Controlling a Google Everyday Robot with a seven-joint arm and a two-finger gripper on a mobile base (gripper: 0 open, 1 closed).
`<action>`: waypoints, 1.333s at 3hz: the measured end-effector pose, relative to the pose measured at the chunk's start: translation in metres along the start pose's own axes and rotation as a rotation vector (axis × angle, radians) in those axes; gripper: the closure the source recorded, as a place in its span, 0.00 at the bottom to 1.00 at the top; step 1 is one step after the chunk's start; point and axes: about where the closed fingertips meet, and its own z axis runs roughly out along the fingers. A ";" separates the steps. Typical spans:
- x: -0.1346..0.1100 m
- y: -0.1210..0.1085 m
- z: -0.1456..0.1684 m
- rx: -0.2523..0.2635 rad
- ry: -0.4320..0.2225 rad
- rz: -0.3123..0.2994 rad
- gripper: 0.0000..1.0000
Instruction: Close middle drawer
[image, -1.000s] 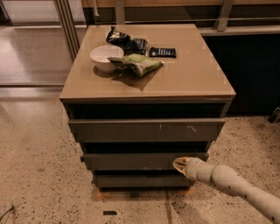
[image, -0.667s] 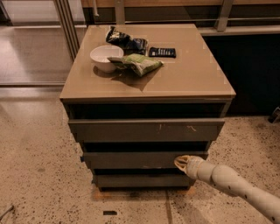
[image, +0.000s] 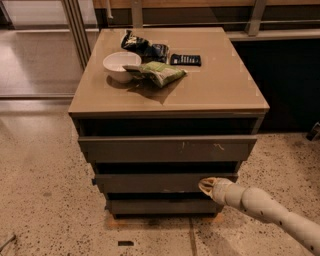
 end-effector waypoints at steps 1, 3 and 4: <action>-0.006 0.004 -0.013 -0.083 0.003 0.020 1.00; -0.025 0.049 -0.074 -0.371 0.015 0.136 1.00; -0.029 0.061 -0.078 -0.420 0.005 0.136 0.81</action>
Offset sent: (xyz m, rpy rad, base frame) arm -0.0916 0.0002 0.0403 0.0803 0.3751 0.1971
